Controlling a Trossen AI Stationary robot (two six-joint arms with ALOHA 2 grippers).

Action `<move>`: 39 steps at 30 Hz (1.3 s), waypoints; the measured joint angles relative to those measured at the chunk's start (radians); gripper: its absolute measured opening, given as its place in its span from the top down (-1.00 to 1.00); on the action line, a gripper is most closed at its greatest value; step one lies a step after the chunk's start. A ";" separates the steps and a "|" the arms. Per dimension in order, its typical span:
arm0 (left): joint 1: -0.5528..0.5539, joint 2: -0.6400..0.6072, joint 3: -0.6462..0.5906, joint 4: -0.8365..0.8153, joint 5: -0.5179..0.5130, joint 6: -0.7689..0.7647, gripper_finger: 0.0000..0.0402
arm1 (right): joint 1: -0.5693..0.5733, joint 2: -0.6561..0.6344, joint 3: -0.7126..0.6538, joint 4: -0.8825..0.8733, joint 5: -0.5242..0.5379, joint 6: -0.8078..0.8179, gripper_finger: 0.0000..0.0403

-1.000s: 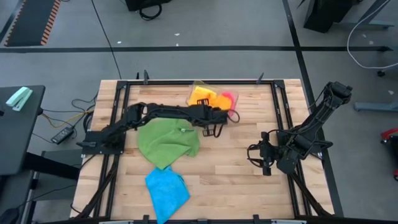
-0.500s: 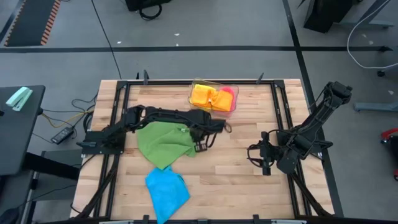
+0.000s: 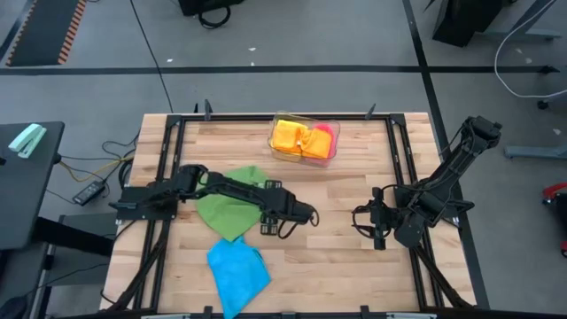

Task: Fold microfiber towels
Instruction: Fold the green microfiber cloth

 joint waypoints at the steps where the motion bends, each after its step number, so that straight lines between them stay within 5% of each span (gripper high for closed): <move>1: 0.000 0.001 -0.020 0.011 -0.007 0.005 -0.08 | 0.000 0.000 0.000 0.000 0.000 0.000 0.02; 5: -0.001 0.001 -0.066 0.037 -0.009 0.024 0.10 | 0.000 0.000 0.000 0.001 0.008 -0.001 0.02; 13: -0.012 0.002 -0.047 0.077 -0.009 0.036 0.92 | 0.000 0.000 0.000 0.001 0.015 -0.001 0.02; 27: -0.088 0.000 0.367 0.012 -0.178 0.014 0.90 | 0.000 0.000 0.000 0.001 0.015 -0.001 0.02; 33: -0.101 0.000 0.379 0.281 -0.186 0.117 0.96 | 0.000 0.005 -0.001 0.049 0.016 -0.036 0.02; 39: -0.104 -0.006 0.378 0.309 -0.263 0.120 0.86 | -0.020 0.086 -0.012 0.315 0.019 -0.273 0.02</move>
